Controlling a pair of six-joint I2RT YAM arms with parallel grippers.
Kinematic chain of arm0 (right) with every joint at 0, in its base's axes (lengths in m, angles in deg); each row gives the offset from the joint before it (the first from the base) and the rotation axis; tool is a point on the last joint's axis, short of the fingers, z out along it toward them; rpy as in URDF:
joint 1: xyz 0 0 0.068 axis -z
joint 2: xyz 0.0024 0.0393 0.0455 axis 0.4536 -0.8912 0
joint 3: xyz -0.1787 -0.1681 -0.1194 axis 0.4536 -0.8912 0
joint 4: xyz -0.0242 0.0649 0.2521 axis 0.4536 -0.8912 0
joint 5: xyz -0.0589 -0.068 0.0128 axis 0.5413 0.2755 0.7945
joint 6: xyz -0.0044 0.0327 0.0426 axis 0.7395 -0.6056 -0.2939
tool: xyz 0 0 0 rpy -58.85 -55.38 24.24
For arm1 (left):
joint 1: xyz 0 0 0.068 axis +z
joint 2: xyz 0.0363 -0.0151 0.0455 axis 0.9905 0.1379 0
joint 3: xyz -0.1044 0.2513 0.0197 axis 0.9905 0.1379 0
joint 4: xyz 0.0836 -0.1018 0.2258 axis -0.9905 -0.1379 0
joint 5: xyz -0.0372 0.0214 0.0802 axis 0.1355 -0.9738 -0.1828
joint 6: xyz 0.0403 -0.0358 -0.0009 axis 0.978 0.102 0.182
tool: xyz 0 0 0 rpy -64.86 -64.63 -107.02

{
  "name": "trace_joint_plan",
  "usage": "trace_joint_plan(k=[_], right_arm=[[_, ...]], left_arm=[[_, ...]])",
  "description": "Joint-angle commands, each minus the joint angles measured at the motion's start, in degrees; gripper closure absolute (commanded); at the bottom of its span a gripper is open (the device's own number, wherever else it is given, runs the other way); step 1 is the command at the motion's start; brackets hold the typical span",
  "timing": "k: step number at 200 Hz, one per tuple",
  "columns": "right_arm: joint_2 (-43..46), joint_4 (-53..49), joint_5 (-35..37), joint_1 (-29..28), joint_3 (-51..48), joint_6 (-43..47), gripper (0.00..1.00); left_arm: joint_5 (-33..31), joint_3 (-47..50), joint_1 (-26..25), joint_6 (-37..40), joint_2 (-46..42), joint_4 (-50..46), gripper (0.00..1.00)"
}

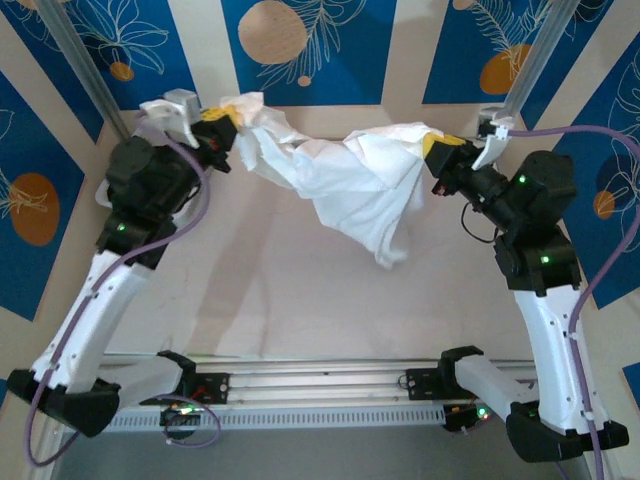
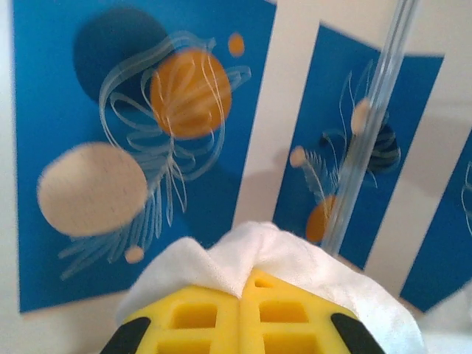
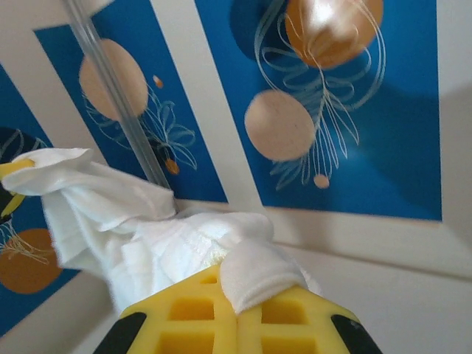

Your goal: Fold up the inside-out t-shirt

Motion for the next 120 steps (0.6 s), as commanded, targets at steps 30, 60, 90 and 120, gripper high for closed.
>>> trace_joint_plan(k=[30,60,90,120], right_arm=[[-3.8,-5.5,1.9,3.2,1.3,-0.4,1.00],[-5.6,-4.7,0.5,4.7,1.6,-1.5,1.00],[-9.8,-3.6,-5.9,4.5,7.2,-3.7,1.00],[-9.0,-2.8,-7.7,1.5,10.6,-2.6,1.00]], left_arm=[[-10.2,5.7,3.1,0.1,0.0,-8.5,1.00],[-9.2,6.7,5.5,-1.2,1.8,-10.3,1.00],[-5.9,3.0,6.2,-2.0,3.9,-11.4,1.00],[-5.0,1.6,6.2,-2.3,-1.9,-10.6,1.00]])
